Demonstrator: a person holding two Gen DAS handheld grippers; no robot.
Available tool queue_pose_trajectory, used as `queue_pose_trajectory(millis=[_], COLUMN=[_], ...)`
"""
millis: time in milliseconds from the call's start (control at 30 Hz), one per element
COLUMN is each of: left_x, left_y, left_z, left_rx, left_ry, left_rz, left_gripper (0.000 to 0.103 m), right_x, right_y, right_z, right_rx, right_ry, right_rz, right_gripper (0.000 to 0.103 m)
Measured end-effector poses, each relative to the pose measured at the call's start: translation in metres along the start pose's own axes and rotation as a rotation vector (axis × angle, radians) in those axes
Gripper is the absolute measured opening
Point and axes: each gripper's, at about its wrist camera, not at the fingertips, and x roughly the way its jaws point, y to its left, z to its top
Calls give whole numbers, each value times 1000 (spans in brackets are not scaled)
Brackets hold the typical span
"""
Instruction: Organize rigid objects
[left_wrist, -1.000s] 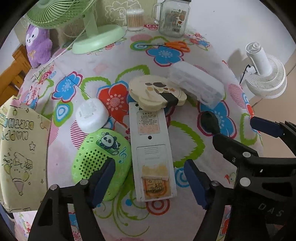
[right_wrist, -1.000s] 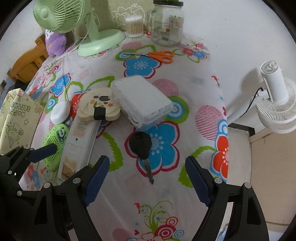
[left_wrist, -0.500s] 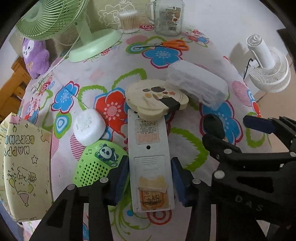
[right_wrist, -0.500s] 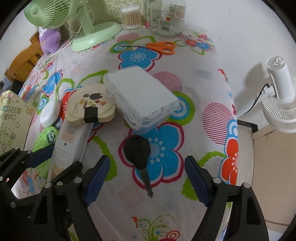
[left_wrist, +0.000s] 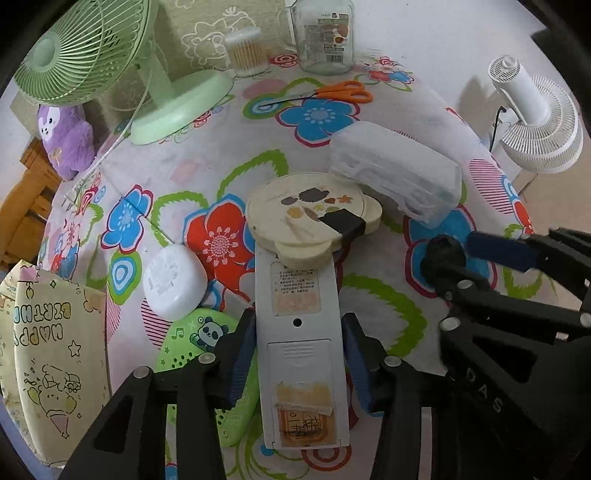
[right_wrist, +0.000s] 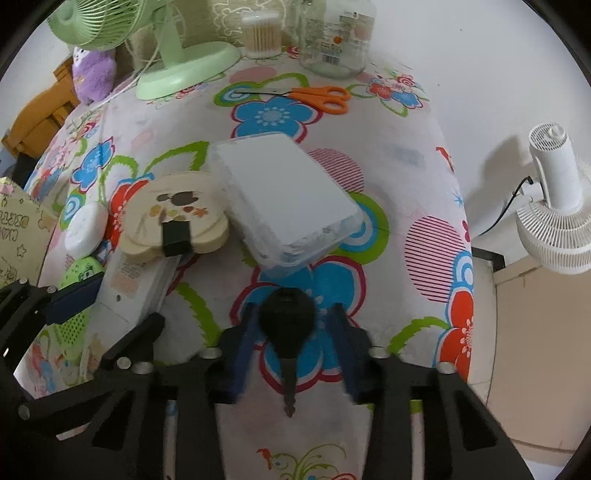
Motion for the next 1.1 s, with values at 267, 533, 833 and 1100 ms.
queue_pose_trajectory(millis=[267,533,833,1100], left_x=[-5,-17,-32,-52], left_y=[4,7,14,23], left_z=[-5,-20,-32,-41], left_rx=[-7,-18,-17,-15], left_ry=[13,14,-4,-31], left_rz=[-47,-56,-57,-53], left_gripper=[46,46,46,46], right_x=[-4,-13,-28,-46], right_y=[1,9,21,37], right_z=[-7,-21,-33,-37], right_rx=[43,64,69,64], right_ry=[8,20,14,-3], right_rz=[33,54,55,62], right_gripper=[34,34,34,34])
